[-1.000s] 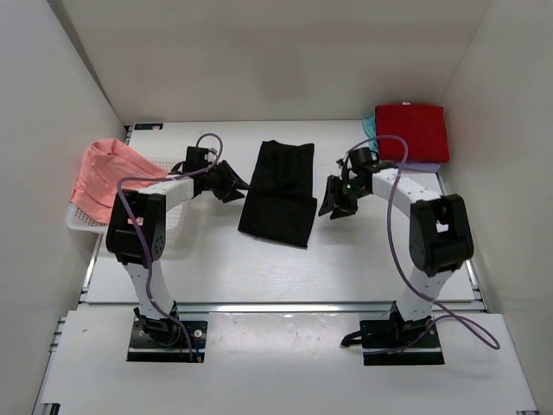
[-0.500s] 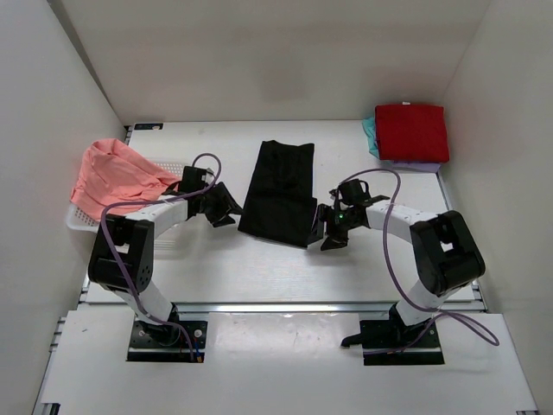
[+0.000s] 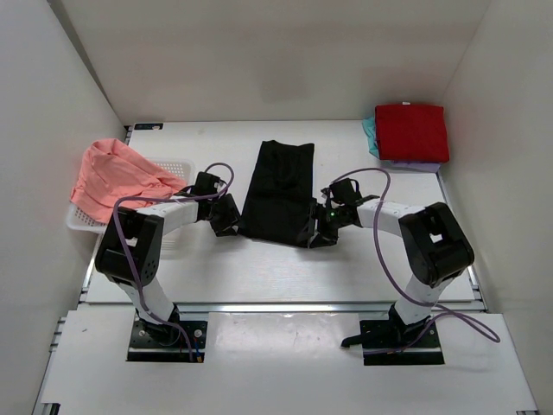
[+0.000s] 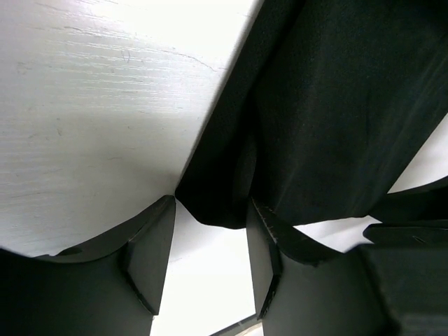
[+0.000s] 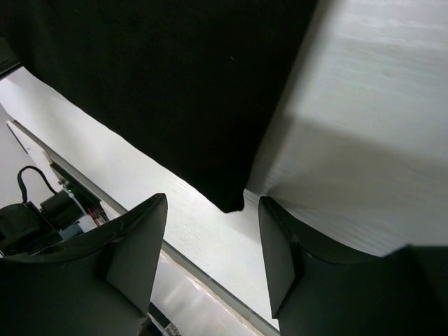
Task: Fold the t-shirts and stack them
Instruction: Grab one side of the 2/3 rectangular tshirt with both arms, then fold the long partially folded tshirt into a neat square
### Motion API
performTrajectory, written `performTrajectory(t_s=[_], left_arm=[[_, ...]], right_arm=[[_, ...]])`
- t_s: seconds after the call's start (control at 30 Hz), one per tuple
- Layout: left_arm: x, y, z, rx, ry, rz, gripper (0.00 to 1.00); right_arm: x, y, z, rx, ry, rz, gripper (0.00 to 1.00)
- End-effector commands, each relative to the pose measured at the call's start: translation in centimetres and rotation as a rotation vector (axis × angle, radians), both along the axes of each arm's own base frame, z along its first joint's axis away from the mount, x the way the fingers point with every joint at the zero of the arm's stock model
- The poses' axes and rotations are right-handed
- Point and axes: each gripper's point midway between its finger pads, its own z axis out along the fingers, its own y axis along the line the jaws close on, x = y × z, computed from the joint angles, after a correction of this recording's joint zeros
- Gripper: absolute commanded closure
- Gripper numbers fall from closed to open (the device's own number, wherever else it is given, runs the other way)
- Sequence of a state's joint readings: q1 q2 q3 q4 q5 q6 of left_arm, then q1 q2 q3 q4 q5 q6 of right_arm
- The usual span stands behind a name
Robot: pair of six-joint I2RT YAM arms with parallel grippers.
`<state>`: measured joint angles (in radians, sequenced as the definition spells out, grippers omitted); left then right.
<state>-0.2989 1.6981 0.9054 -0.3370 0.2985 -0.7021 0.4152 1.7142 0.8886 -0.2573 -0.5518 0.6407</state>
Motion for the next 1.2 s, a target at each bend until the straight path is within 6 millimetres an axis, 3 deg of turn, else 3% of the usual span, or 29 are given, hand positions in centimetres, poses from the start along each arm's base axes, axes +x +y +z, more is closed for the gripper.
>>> performTrajectory(t_s=[0.0, 0.13, 0.23, 0.27, 0.4, 0.5, 0.73, 0.83, 0.87, 1.0, 1.17], left_arm=[[-0.7, 1.1, -1.5, 0.075, 0.020, -0.003, 0.45], [-0.8, 0.6, -2.3, 0.073, 0.032, -0.010, 0.57], [-0.3, 0.0, -2.6, 0.055, 0.030, -0.025, 0.89], [-0.3, -0.2, -2.7, 0.058, 0.030, -0.027, 1.00], [-1.0, -1.2, -1.3, 0.039, 0.022, -0.080, 1.00], [-3.4, -1.4, -0.5, 0.038, 0.031, -0.124, 1.00], [-13.0, -2.0, 1.0, 0.025, 0.095, -0.270, 1.00], [-15.7, -2.1, 3.0, -0.036, 0.052, -0.243, 1.00], [-16.7, -1.7, 2.6, -0.037, 0.076, -0.233, 1.00], [-18.9, -0.7, 4.3, -0.084, 0.054, -0.184, 1.00], [-19.6, -0.4, 6.0, -0.140, 0.029, -0.141, 1.00]], right_arm=[[1.2, 0.3, -1.0, -0.033, -0.014, -0.021, 0.48], [1.2, 1.2, -1.5, -0.028, 0.005, 0.006, 0.54], [1.3, 1.5, -1.8, -0.028, 0.007, 0.019, 0.93], [1.5, 1.4, -1.7, -0.030, 0.010, 0.014, 1.00], [1.2, 0.1, -1.4, -0.054, 0.000, 0.022, 1.00], [-0.9, -1.0, -0.5, -0.083, -0.009, 0.058, 0.99], [-8.7, -2.6, -0.1, -0.139, 0.028, 0.180, 1.00], [-11.6, -3.1, 0.6, -0.136, 0.043, 0.190, 1.00], [-12.3, -3.4, 0.9, -0.127, 0.027, 0.191, 1.00], [-15.2, -4.1, 2.3, -0.077, 0.044, 0.159, 1.00], [-15.6, -4.4, 4.7, -0.002, 0.012, 0.130, 1.00]])
